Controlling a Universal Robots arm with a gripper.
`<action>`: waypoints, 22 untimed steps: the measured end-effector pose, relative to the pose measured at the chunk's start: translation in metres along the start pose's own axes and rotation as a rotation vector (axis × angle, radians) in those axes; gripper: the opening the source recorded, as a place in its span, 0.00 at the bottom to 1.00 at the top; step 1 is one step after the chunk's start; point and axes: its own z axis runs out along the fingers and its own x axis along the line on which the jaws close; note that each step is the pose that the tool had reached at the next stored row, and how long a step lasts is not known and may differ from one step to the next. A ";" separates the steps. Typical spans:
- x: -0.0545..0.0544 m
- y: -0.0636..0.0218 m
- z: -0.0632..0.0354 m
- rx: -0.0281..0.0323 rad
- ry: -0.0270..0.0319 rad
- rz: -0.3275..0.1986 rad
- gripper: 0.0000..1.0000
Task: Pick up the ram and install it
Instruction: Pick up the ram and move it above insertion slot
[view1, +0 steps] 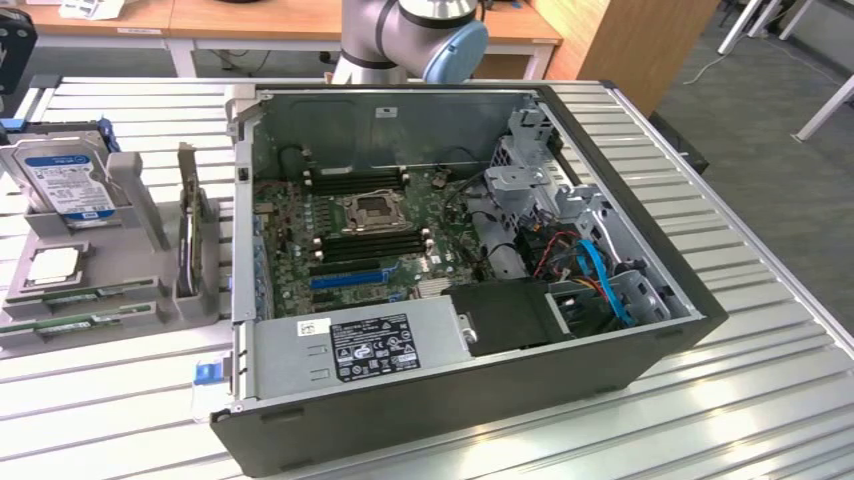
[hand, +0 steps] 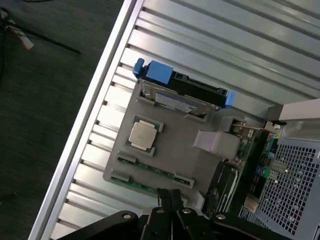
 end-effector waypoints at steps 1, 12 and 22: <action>0.000 0.0000 0.0000 -0.0002 0.0006 -0.012 0.14; 0.000 0.0000 0.0001 -0.0029 0.0064 -0.145 0.14; 0.000 0.0000 0.0002 -0.0055 0.0122 -0.271 0.14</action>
